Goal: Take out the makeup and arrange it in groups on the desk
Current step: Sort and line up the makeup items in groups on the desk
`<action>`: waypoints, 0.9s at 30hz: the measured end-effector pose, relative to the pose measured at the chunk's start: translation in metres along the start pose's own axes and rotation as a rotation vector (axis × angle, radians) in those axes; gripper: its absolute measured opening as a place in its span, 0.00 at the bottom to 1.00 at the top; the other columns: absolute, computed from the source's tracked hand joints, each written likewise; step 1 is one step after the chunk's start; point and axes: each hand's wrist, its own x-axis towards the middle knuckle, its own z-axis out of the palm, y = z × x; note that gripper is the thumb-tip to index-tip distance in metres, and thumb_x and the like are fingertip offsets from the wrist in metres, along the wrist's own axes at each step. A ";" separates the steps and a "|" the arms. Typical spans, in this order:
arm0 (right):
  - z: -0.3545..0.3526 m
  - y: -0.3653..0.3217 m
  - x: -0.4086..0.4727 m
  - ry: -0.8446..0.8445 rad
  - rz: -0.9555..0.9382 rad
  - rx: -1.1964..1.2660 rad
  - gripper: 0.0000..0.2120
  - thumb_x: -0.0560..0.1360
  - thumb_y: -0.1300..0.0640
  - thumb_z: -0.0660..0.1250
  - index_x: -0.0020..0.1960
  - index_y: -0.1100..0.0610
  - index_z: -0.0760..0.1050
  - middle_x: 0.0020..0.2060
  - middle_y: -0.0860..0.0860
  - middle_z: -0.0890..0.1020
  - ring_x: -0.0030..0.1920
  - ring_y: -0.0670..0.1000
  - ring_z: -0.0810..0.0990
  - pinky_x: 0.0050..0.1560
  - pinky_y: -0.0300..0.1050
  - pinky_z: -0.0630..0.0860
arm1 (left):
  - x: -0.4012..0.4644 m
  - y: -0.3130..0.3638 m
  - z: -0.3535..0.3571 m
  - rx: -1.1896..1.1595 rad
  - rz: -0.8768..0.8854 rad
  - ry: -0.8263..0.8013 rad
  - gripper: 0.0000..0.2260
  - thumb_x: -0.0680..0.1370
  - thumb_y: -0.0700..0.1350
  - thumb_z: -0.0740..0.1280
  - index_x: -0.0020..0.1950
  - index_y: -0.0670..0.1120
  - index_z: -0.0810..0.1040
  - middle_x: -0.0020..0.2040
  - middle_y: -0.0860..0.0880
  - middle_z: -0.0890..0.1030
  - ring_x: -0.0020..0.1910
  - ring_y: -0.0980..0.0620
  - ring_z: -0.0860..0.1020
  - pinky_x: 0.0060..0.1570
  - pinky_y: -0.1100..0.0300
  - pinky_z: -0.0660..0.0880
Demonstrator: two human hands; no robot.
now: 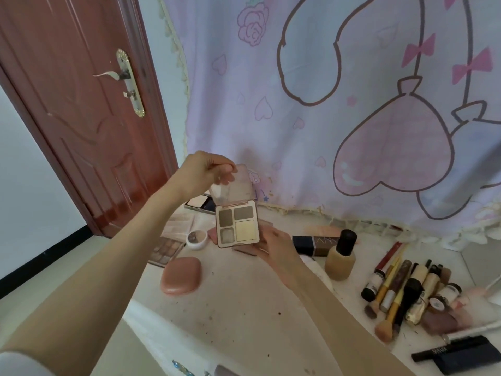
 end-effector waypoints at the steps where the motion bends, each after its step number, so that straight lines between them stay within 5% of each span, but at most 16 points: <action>1: 0.001 0.000 0.010 0.030 -0.102 -0.322 0.16 0.81 0.58 0.53 0.61 0.60 0.76 0.57 0.58 0.80 0.59 0.58 0.77 0.61 0.52 0.73 | 0.003 -0.005 -0.001 0.016 0.007 0.024 0.07 0.78 0.38 0.63 0.48 0.42 0.81 0.37 0.51 0.81 0.32 0.64 0.77 0.40 0.72 0.74; 3: 0.002 0.004 0.033 -0.014 -0.193 -0.941 0.19 0.81 0.56 0.52 0.69 0.59 0.68 0.66 0.58 0.71 0.69 0.57 0.67 0.67 0.49 0.64 | 0.007 -0.015 -0.002 0.038 0.001 0.049 0.07 0.78 0.38 0.63 0.46 0.45 0.80 0.36 0.53 0.81 0.31 0.66 0.76 0.38 0.76 0.70; 6: 0.000 0.013 0.057 -0.159 -0.132 -1.446 0.25 0.82 0.51 0.48 0.75 0.61 0.50 0.76 0.58 0.51 0.76 0.56 0.46 0.73 0.50 0.45 | 0.012 -0.033 0.002 0.054 -0.020 0.048 0.07 0.78 0.38 0.63 0.45 0.45 0.80 0.36 0.54 0.81 0.30 0.66 0.75 0.38 0.77 0.68; 15: -0.011 0.029 0.037 -0.286 -0.132 -1.617 0.27 0.82 0.48 0.41 0.76 0.58 0.39 0.76 0.55 0.39 0.75 0.53 0.36 0.72 0.49 0.35 | 0.047 -0.052 0.020 0.028 0.012 0.031 0.07 0.77 0.37 0.63 0.48 0.39 0.81 0.37 0.49 0.81 0.32 0.62 0.73 0.42 0.71 0.71; 20: -0.018 0.017 0.017 -0.349 -0.089 -1.544 0.26 0.82 0.48 0.44 0.77 0.57 0.43 0.76 0.54 0.44 0.76 0.52 0.40 0.73 0.47 0.39 | 0.073 -0.048 0.047 0.094 0.053 -0.068 0.08 0.78 0.38 0.63 0.48 0.40 0.82 0.41 0.46 0.83 0.33 0.62 0.75 0.43 0.72 0.70; 23: -0.019 0.004 0.012 -0.207 -0.108 -1.434 0.20 0.82 0.53 0.49 0.71 0.59 0.62 0.70 0.56 0.66 0.71 0.54 0.62 0.73 0.46 0.54 | 0.086 -0.048 0.066 0.102 0.052 -0.120 0.08 0.78 0.39 0.63 0.48 0.41 0.82 0.43 0.45 0.84 0.37 0.56 0.77 0.45 0.70 0.71; 25: -0.021 -0.004 0.010 -0.049 -0.147 -1.373 0.14 0.81 0.54 0.52 0.60 0.56 0.73 0.58 0.53 0.77 0.58 0.52 0.73 0.60 0.44 0.69 | 0.094 -0.048 0.076 0.115 0.055 -0.148 0.08 0.78 0.39 0.63 0.49 0.42 0.82 0.43 0.46 0.83 0.36 0.59 0.76 0.45 0.72 0.70; 27: -0.021 -0.009 0.010 0.043 -0.179 -1.336 0.15 0.81 0.52 0.52 0.60 0.55 0.73 0.56 0.51 0.75 0.56 0.50 0.73 0.54 0.43 0.71 | 0.100 -0.048 0.085 0.125 0.063 -0.167 0.08 0.78 0.39 0.63 0.50 0.41 0.82 0.43 0.46 0.83 0.35 0.61 0.75 0.45 0.72 0.70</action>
